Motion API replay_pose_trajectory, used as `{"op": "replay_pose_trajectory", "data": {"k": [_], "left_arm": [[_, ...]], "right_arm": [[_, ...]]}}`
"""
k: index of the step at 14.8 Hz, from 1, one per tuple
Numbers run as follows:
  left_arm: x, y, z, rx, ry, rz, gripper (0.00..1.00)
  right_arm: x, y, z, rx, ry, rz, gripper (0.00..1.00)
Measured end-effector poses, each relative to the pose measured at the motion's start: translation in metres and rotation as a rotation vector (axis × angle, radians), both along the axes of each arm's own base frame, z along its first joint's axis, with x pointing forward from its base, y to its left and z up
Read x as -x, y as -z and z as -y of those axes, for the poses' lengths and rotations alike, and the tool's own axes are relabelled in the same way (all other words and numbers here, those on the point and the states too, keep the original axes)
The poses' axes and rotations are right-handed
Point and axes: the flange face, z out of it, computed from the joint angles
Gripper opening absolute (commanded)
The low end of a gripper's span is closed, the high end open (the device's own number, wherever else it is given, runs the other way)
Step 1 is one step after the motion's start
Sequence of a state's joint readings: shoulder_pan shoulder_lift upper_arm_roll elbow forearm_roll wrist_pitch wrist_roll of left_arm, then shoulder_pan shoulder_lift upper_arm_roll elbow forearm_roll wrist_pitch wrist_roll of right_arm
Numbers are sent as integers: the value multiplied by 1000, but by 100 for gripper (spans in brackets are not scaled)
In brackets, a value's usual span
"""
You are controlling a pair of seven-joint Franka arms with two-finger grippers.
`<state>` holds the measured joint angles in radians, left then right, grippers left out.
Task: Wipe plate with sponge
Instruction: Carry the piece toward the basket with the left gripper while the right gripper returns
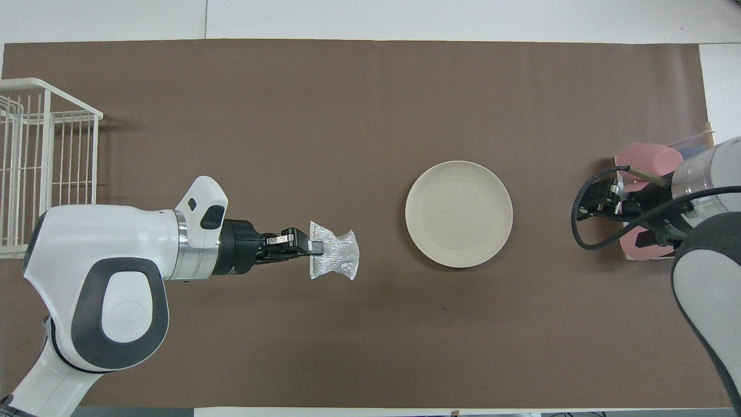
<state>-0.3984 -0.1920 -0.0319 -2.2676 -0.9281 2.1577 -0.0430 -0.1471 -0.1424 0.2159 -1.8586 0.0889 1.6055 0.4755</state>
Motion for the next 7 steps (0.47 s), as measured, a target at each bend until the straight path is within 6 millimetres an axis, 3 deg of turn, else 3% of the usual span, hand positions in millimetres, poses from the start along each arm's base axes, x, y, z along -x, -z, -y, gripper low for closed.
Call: {"op": "replay_pose_trajectory", "data": {"k": [3, 7], "left_arm": [[-9, -6, -9, -184, -14, 12, 0], [-22, -15, -13, -420, 27, -1, 0]], "right_arm": [[1, -1, -6, 11, -154, 13, 100], [0, -2, 3, -2, -333, 20, 100]]}}
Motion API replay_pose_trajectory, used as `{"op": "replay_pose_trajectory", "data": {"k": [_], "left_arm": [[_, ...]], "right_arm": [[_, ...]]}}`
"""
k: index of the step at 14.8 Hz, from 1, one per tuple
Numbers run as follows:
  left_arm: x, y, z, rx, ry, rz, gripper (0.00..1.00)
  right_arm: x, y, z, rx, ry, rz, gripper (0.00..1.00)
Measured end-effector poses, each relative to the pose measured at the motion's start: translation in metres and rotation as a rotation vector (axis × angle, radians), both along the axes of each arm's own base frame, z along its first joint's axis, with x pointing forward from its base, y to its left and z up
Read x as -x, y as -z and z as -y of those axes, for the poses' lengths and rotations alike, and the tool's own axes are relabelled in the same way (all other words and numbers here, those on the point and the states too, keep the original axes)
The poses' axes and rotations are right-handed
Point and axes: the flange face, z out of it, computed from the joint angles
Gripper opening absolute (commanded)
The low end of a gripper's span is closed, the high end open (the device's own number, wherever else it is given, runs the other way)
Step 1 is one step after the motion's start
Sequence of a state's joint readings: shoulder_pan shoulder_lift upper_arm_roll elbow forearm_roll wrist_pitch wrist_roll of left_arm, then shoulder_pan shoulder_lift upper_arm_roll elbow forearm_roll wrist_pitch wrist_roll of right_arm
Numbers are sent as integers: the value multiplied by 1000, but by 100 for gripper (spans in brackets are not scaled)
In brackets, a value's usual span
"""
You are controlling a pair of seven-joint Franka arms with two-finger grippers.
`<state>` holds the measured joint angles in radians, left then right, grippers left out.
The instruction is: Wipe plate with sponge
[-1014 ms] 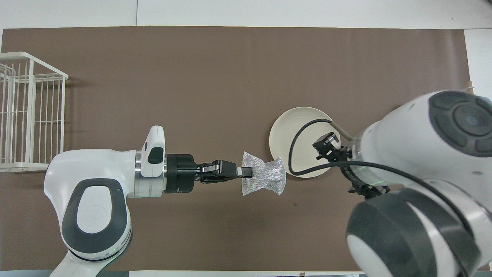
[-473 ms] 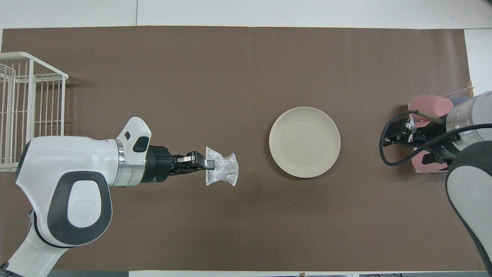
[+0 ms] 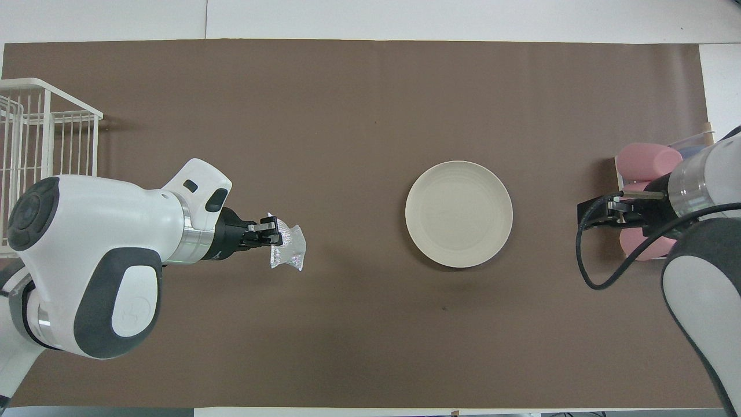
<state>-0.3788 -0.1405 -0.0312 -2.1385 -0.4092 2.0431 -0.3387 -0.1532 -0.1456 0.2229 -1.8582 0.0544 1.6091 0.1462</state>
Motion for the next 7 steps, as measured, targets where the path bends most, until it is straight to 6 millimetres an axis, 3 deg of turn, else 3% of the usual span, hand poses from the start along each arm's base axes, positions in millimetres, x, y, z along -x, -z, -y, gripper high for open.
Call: {"op": "replay_pose_trajectory", "data": {"k": [4, 7], "left_arm": [[-26, -16, -7, -279, 41, -53, 0], [-38, -16, -18, -467, 81, -81, 0]], "right_arm": [[-1, 1, 23, -10, -51, -1, 100], [-2, 1, 22, -15, -91, 4, 100]]}}
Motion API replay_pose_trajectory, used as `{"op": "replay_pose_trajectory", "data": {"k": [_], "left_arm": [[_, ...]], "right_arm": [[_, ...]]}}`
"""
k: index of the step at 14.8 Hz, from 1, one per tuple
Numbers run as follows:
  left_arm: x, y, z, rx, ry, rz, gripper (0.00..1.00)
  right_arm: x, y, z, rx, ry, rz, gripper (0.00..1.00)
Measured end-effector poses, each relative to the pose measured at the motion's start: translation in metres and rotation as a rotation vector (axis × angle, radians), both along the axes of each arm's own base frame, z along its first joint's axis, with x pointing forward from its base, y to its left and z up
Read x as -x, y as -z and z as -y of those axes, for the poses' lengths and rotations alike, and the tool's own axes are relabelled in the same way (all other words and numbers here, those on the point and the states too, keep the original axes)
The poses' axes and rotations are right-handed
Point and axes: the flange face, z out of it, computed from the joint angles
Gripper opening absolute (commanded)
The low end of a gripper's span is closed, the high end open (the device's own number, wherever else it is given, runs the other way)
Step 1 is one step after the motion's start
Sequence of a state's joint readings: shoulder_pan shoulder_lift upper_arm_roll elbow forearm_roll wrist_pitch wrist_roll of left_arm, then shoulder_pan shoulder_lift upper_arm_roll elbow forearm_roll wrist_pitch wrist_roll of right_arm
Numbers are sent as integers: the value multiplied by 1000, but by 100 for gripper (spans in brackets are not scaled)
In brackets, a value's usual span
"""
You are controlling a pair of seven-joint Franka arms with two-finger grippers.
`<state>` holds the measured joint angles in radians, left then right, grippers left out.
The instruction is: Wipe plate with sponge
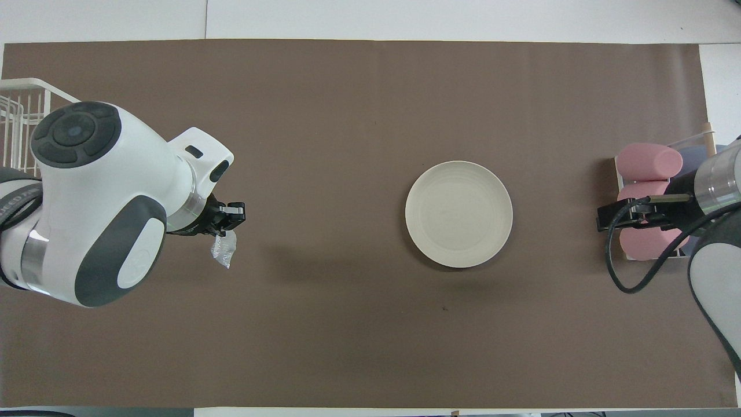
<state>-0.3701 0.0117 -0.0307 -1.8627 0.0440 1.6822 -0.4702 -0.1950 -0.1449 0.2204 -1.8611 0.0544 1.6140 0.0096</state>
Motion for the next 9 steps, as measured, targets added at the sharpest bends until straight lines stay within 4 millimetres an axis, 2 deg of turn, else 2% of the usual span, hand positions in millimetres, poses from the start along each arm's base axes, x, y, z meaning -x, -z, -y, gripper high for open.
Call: {"op": "replay_pose_trajectory", "data": {"k": [5, 9], "left_arm": [[-18, 7, -25, -352, 49, -19, 0], [-31, 19, -46, -590, 81, -22, 0]], "right_arm": [[-14, -10, -6, -30, -43, 25, 100], [-22, -1, 5, -42, -52, -22, 100]]}}
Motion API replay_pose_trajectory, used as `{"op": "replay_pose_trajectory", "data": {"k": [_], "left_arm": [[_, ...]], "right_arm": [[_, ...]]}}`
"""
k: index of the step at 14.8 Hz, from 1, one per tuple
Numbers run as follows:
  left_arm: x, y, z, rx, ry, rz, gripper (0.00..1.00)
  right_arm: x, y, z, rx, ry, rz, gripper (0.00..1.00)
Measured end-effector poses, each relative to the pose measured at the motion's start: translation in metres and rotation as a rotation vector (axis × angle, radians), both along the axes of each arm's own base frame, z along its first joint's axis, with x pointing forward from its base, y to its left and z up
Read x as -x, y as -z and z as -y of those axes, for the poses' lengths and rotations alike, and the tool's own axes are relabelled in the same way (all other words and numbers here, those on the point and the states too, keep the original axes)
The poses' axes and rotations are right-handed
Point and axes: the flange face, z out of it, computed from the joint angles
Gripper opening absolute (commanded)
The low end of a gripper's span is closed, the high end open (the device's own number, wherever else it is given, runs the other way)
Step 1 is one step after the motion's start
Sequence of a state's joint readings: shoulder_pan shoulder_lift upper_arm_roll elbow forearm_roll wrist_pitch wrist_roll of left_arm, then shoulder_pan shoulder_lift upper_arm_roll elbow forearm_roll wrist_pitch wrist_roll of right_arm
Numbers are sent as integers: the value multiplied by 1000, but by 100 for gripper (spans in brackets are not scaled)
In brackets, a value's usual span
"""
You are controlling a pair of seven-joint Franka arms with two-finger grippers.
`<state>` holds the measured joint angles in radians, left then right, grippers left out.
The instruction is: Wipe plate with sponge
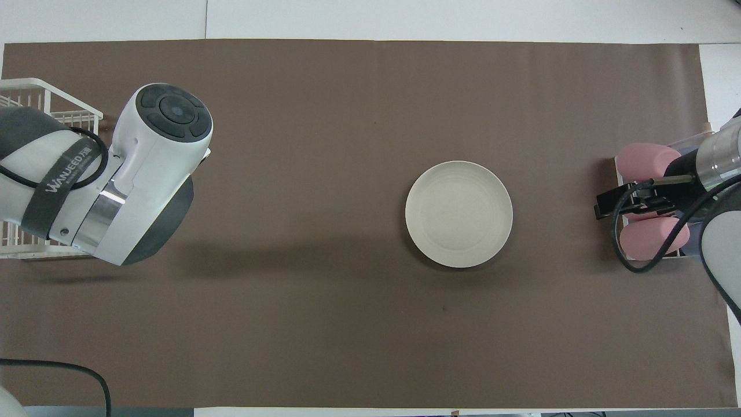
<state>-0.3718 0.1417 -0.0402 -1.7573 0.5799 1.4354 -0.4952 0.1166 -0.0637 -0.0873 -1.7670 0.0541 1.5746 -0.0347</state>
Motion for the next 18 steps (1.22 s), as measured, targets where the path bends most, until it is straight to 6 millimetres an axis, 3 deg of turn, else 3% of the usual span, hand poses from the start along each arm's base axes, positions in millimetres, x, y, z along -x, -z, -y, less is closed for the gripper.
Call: {"op": "replay_pose_trajectory", "data": {"k": [6, 10, 14, 18], "left_arm": [[-26, 32, -22, -362, 73, -11, 0], [-58, 49, -38, -555, 127, 21, 0], [-85, 74, -72, -575, 161, 33, 0], [-94, 81, -95, -539, 158, 43, 0]], "right_arm": [[0, 14, 18, -9, -21, -9, 100], [-2, 10, 34, -14, -28, 21, 100], [-4, -9, 41, -7, -17, 73, 100], [-4, -28, 42, 0, 21, 108, 100]]}}
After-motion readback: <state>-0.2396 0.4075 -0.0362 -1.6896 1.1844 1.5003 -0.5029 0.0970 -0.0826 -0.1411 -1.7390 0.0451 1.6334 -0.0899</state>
